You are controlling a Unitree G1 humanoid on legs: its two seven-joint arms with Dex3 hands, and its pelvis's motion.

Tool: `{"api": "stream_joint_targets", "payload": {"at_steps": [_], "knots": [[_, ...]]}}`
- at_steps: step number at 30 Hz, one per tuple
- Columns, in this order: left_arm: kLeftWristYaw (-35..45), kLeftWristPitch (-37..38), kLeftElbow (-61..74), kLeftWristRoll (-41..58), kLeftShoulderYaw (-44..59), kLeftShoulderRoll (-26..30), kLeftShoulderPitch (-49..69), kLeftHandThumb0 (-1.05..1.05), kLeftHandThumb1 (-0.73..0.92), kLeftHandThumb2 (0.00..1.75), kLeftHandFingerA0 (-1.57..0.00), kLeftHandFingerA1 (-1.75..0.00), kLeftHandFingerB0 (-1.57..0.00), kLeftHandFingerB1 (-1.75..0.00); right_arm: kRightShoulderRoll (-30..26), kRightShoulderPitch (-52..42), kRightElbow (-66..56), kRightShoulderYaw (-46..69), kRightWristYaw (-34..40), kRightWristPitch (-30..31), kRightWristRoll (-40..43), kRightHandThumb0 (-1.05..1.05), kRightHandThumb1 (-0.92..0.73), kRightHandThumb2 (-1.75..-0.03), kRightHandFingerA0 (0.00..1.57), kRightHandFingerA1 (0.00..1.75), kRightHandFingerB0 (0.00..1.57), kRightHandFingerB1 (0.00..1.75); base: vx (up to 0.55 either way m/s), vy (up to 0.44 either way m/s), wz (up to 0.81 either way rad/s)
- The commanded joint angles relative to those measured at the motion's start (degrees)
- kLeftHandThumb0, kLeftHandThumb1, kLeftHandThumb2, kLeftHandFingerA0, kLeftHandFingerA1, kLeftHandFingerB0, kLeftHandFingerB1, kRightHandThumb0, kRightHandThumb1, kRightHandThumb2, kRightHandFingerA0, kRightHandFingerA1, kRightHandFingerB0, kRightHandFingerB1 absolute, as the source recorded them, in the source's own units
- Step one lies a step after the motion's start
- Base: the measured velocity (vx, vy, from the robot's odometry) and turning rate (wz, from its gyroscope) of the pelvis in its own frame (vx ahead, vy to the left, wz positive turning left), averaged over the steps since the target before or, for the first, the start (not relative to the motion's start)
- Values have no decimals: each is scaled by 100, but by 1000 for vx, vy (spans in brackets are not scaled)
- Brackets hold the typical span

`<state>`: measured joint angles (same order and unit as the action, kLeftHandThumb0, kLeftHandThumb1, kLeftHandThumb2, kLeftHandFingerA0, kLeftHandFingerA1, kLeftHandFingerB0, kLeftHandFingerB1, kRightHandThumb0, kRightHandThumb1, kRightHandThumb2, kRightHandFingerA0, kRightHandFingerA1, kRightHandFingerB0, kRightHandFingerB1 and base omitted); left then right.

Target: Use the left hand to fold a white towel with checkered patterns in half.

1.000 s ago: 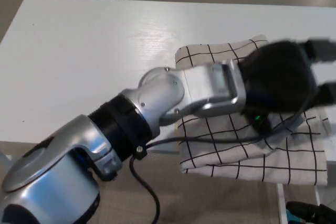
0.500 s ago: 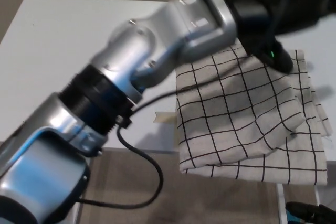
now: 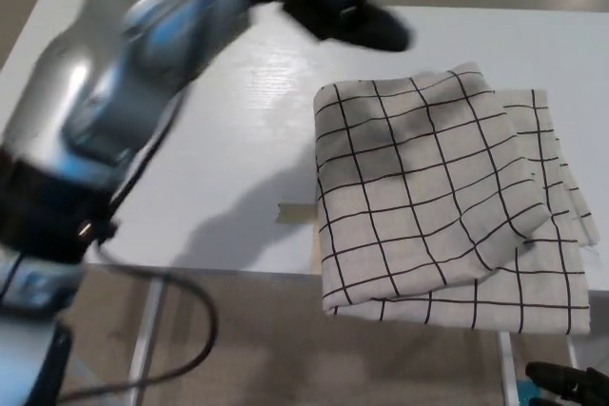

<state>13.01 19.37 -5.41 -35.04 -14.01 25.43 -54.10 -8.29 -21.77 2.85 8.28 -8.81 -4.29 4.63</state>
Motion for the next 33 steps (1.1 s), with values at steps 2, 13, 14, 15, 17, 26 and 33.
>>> {"api": "stream_joint_targets", "payload": {"at_steps": [2,13,14,15,17,26,33], "knots": [[2779,-1579,2908,6112,4154,859,4998,-31,16,80,0,-48,0,-46,-130,62,-539,843,370,336,456,-35,-54,-57,49,56,66,56,0,0,0],[6393,-4032,981,8083,4810,1334,5801,-93,66,102,-91,-64,-82,-62,-257,359,-497,1224,325,343,685,-37,-53,-56,47,58,63,55,0,0,0],[6601,-3953,831,8063,4753,1337,5785,-83,78,64,-90,-52,-84,-52,-248,360,-489,1238,321,340,684,-37,-53,-56,47,58,63,55,0,0,0],[6743,-3899,725,8043,4712,1340,5762,-83,78,64,-90,-52,-84,-52,-242,360,-484,1245,320,338,684,-37,-53,-56,47,58,63,55,0,0,0],[7144,-3750,437,7910,4594,1365,5887,-88,69,108,-87,-62,-76,-60,-210,315,-480,1263,311,334,680,-36,-53,-56,48,58,62,53,0,0,0],[6960,-4185,360,7480,4352,1236,7098,-88,53,92,-95,-60,-82,-60,-67,210,-562,1289,357,527,643,-36,-53,-55,47,58,60,52,0,0,0],[5936,-4113,18,6674,4303,961,7513,-91,46,89,-99,-61,-84,-57,34,-18,-583,1312,315,606,647,-35,-53,-55,47,59,60,53,0,0,0]]}}
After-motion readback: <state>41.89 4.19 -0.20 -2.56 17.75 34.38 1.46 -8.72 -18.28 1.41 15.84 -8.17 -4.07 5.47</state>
